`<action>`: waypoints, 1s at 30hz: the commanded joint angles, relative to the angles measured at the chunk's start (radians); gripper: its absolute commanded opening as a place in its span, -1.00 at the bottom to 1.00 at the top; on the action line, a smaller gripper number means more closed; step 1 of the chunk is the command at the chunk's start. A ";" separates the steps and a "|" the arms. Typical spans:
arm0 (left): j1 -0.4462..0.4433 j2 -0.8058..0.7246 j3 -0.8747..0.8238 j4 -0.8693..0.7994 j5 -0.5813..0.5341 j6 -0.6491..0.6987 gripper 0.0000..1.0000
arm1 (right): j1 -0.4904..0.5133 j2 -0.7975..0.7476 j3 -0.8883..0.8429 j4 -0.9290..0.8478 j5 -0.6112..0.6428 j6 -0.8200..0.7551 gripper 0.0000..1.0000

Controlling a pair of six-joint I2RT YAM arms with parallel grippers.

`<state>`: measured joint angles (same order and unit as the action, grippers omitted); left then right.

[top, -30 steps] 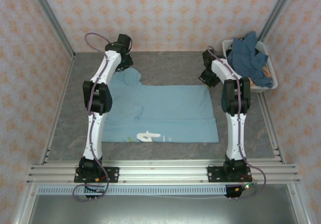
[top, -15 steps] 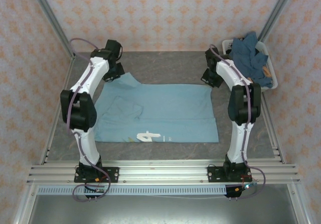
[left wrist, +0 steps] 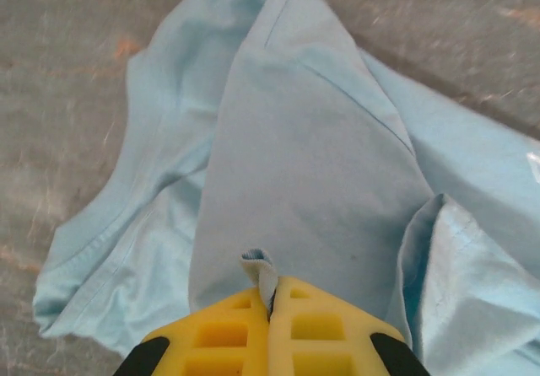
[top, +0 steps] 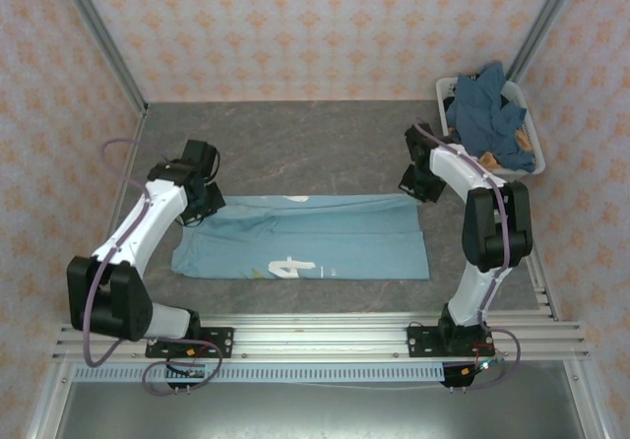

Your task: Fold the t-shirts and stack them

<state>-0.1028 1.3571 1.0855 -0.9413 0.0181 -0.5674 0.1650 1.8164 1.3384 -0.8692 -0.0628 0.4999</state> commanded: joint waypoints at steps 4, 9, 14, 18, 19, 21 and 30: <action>0.000 -0.124 -0.100 -0.013 -0.041 -0.055 -1.00 | 0.005 -0.076 -0.083 0.007 0.075 0.015 -1.00; -0.001 -0.174 -0.126 -0.047 -0.063 -0.060 -1.00 | 0.014 -0.138 -0.122 0.001 0.086 0.016 -1.00; -0.005 -0.232 -0.166 -0.083 -0.096 -0.090 -1.00 | 0.032 -0.161 -0.172 0.006 0.090 0.028 -1.00; -0.011 -0.264 -0.226 -0.081 -0.096 -0.118 -1.00 | 0.043 -0.160 -0.215 0.019 0.102 0.047 -1.00; -0.011 -0.266 -0.243 -0.074 -0.085 -0.125 -1.00 | 0.045 -0.158 -0.223 0.020 0.108 0.052 -1.00; -0.016 -0.263 -0.271 -0.058 -0.057 -0.138 -1.00 | 0.047 -0.154 -0.232 0.014 0.118 0.058 -1.00; -0.043 -0.292 -0.354 -0.059 -0.027 -0.211 -1.00 | 0.054 -0.250 -0.269 -0.040 0.191 0.123 -0.73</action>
<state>-0.1379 1.0962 0.7540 -0.9794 0.0002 -0.7338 0.2127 1.6352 1.0889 -0.8516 0.0483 0.5823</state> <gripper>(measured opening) 0.043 0.120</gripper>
